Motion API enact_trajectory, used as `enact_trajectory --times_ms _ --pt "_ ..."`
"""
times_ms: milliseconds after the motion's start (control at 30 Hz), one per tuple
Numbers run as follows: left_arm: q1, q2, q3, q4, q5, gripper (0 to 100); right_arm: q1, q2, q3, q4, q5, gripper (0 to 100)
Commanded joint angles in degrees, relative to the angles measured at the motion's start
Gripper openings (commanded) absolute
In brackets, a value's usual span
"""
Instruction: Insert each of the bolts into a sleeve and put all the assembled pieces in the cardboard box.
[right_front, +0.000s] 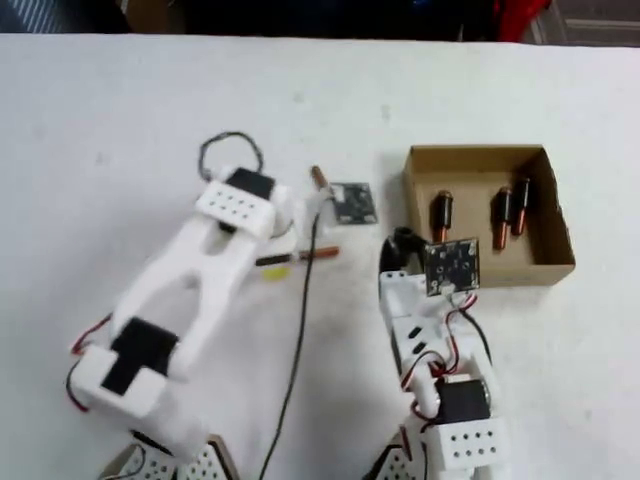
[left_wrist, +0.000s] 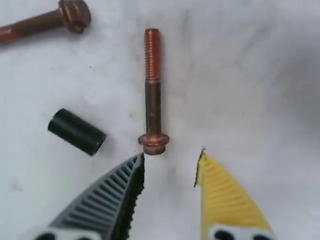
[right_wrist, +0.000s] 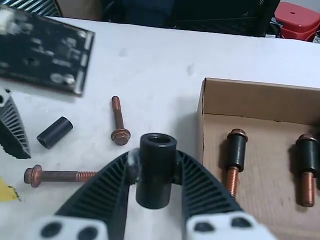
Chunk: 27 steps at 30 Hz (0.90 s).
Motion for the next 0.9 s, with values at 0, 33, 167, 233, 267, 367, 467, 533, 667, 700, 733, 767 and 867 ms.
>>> enact_trajectory --times_ms 0,33,167,233,267,367,467,533,667,700,733,767,867 --pt "1.9 2.2 -5.9 -1.0 -0.6 20 -0.7 -1.0 -0.5 -1.0 -0.4 1.7" --pt "2.2 3.1 -7.2 -0.9 -0.6 20 -0.7 -1.0 -0.2 -1.0 -0.4 1.7" --pt "2.2 7.2 -11.3 -1.1 -0.6 20 -0.7 -1.0 0.1 -1.0 -0.4 1.7" --pt "2.0 9.8 -13.3 -0.9 -0.6 19 -0.7 -1.0 0.1 -1.0 -0.4 1.7" --pt "1.9 11.0 -13.8 -0.8 -0.6 19 -0.7 -1.0 0.1 -1.0 -0.4 1.7" --pt "0.9 14.5 -15.2 -0.8 -0.6 19 -0.7 -1.0 0.1 -1.0 -0.4 1.7" --pt "-1.0 16.7 -16.7 -0.8 -0.6 19 -0.7 -1.0 0.1 -1.0 -0.4 1.7" --pt "-2.4 17.2 -17.6 -0.8 -0.6 19 -0.7 -1.0 0.1 -1.1 -0.4 1.7" --pt "-3.6 17.6 -17.4 -0.8 -0.6 19 -0.7 -1.0 0.1 -1.1 -0.4 1.7" --pt "-3.5 17.6 -17.3 -0.8 -0.6 19 -0.7 -1.0 0.1 -1.1 -0.4 1.7" --pt "-3.3 17.6 -17.3 -0.8 -0.6 19 -0.7 -1.0 0.1 -1.1 -0.4 1.7" --pt "-3.2 17.7 -17.3 -0.8 -0.6 19 -0.7 -1.0 0.1 -1.1 -0.4 1.7" --pt "-3.1 17.7 -17.2 -0.8 -0.6 19 -0.4 -1.0 0.1 -1.1 -0.4 1.7"
